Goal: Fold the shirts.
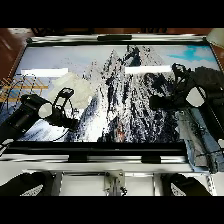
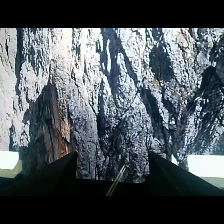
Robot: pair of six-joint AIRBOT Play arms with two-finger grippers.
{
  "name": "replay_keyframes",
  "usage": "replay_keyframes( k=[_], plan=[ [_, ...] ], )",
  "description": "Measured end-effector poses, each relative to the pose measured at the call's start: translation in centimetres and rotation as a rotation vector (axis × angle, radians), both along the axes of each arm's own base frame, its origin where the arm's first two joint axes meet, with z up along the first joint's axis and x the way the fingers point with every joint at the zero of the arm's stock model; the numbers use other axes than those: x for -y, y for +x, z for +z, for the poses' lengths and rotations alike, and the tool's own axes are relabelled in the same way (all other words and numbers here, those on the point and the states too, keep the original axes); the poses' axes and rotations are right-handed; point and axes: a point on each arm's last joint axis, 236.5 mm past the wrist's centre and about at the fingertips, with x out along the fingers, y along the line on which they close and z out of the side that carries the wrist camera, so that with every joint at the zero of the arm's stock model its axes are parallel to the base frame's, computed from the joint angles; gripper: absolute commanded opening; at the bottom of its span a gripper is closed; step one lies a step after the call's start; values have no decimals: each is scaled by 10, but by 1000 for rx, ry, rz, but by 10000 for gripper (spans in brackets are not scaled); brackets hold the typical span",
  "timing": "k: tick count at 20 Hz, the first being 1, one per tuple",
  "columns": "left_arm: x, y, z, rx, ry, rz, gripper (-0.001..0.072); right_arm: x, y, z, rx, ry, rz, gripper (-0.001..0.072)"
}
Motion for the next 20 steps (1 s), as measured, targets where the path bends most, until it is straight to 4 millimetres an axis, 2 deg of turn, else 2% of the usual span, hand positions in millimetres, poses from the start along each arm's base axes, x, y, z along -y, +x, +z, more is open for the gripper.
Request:
replay_keyframes(
  k=[16, 20],
  plan=[
    [0, 0, 0, 0, 1, 0, 715, 0, 0, 0, 2, 1, 0, 553],
    [3, 3, 0, 13, -12, 0, 715, -2, 10, 5, 45, 13, -6, 553]
  ],
)
